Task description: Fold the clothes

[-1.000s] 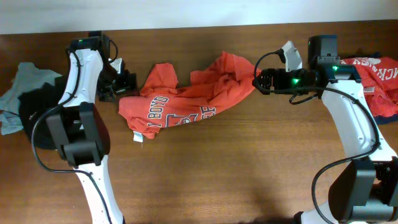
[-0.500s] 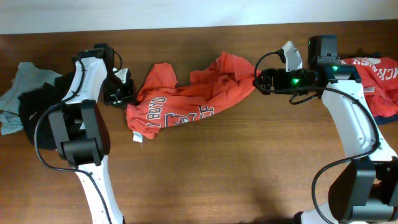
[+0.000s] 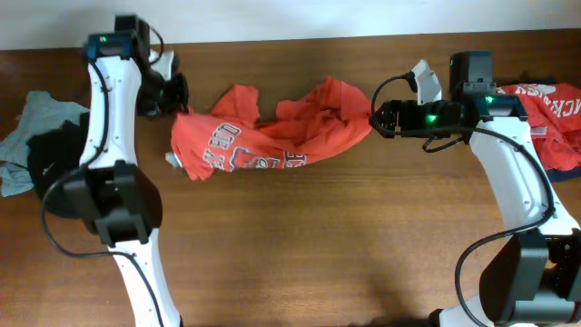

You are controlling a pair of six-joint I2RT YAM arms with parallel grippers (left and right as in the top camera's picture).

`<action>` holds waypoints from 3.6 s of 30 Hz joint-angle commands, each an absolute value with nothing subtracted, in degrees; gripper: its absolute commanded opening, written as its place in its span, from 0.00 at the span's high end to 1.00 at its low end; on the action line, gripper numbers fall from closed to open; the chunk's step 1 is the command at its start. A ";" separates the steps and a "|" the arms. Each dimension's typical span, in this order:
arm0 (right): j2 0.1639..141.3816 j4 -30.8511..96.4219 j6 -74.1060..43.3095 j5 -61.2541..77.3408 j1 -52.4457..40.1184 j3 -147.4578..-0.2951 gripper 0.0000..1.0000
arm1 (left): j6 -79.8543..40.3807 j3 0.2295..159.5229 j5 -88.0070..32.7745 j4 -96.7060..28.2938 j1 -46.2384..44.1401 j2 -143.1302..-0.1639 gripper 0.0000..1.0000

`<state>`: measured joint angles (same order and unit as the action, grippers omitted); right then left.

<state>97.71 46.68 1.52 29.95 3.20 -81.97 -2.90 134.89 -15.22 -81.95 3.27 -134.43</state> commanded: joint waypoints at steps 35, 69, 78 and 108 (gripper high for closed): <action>98.52 44.69 1.43 35.66 5.67 -83.61 0.02 | 7.75 136.77 -6.42 -96.66 -21.98 -108.95 0.99; 106.87 38.04 -18.94 -2.04 -11.90 -84.97 0.21 | -10.50 112.88 -4.62 -70.28 -16.80 -103.09 0.36; 114.37 30.48 -31.88 -2.24 -16.19 -84.99 0.33 | -10.46 112.86 -3.33 -70.26 -14.85 -103.04 0.36; 116.66 31.42 -34.26 -5.69 -13.65 -90.52 0.96 | -10.46 112.86 -1.65 -70.74 -14.85 -103.04 0.36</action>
<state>118.30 29.34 -35.57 -3.22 -15.53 -86.06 -10.13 112.71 -2.48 -70.65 -14.98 -104.55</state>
